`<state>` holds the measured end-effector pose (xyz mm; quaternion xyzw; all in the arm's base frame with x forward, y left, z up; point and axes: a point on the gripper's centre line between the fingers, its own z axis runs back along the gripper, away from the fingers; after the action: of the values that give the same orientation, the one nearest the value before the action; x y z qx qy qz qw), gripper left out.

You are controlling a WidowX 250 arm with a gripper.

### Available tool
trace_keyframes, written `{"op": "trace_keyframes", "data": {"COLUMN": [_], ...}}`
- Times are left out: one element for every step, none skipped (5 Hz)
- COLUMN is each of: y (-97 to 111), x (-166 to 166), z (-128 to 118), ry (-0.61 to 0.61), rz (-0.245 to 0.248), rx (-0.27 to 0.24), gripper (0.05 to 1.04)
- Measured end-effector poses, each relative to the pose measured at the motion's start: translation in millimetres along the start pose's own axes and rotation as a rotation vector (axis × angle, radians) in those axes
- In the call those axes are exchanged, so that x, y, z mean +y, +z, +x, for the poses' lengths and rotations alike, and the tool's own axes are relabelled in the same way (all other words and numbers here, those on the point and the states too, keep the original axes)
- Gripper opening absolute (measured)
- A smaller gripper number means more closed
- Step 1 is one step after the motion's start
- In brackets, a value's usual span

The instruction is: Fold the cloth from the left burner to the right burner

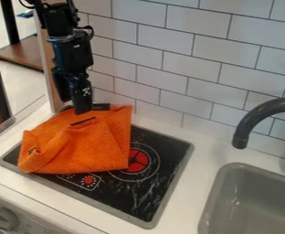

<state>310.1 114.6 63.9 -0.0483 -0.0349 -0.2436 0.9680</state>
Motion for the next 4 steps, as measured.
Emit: {"op": "trace_keyframes", "data": {"y": [-10.0, -16.5, -19.2, -4.0], "x": [-3.4, -4.8, 3.1, 9.8], "z": [-3.8, -10.2, -29.8, -50.3], "ry": [0.008, 0.036, 0.123, 0.240], "rz": [-0.027, -0.025, -0.020, 0.043], "rx": [0.023, 0.041, 0.052, 0.036], "gripper": [0.999, 0.999, 0.999, 0.999]}}
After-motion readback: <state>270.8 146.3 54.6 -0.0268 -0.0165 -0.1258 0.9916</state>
